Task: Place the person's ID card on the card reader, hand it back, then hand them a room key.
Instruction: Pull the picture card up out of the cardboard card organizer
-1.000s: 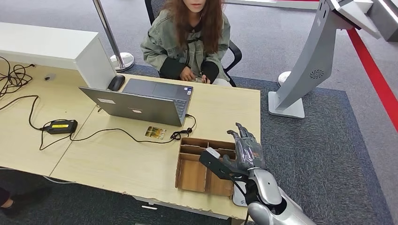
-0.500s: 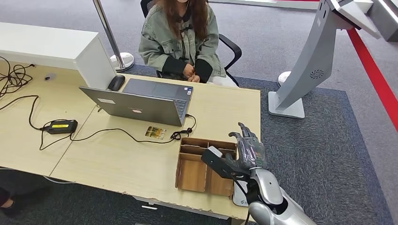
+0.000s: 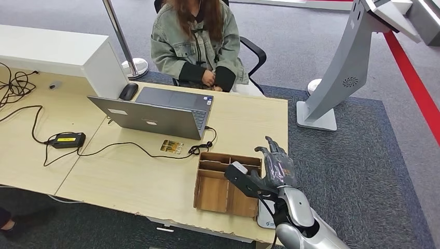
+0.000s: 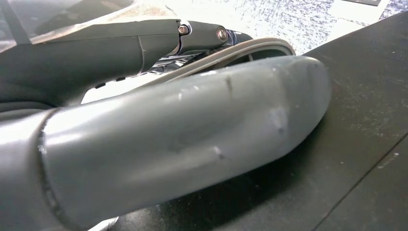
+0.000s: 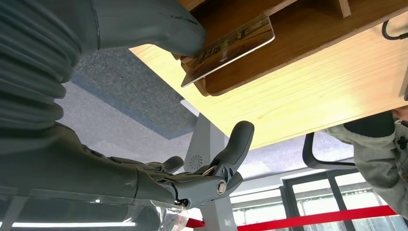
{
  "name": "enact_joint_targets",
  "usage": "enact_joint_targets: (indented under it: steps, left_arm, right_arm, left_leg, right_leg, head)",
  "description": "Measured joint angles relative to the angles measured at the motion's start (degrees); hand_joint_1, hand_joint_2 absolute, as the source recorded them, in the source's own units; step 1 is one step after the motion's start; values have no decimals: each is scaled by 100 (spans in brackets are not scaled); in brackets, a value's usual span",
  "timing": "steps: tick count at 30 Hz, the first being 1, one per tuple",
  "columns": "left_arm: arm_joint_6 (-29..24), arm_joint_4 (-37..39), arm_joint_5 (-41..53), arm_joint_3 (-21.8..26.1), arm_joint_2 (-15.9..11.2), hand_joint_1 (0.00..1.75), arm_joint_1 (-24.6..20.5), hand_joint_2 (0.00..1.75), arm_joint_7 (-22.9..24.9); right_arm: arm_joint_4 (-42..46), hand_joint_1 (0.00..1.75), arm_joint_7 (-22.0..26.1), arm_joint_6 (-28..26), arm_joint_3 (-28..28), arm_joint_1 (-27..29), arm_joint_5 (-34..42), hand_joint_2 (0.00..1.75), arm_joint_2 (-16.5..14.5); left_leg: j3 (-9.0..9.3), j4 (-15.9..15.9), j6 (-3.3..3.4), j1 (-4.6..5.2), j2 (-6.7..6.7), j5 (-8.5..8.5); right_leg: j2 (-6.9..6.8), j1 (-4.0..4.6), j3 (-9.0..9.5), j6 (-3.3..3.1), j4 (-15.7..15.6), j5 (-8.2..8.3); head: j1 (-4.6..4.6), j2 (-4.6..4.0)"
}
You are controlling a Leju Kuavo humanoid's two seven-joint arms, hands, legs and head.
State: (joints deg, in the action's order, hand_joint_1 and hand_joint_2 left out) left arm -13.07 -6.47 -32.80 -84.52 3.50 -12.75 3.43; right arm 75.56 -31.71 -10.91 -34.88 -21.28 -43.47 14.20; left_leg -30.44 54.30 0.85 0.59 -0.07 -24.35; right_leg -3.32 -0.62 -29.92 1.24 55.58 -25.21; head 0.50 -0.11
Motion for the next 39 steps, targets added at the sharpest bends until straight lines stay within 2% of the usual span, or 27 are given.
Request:
enact_joint_targets:
  steps: [15,39]
  left_arm:
    - [-13,0,2,-1,4,0,-1,0,33]
    - [-11,0,14,-2,7,0,-2,0,33]
  right_arm:
    - [0,62,0,5,-3,27,-17,175,-34]
    - [-2,79,37,5,-4,25,-16,175,-65]
  left_leg:
    - [0,0,0,0,0,0]
    - [-1,0,0,0,0,0]
  right_leg:
    - [0,0,0,0,0,0]
    - [0,0,0,0,0,0]
  head:
    - [0,0]
    - [0,0]
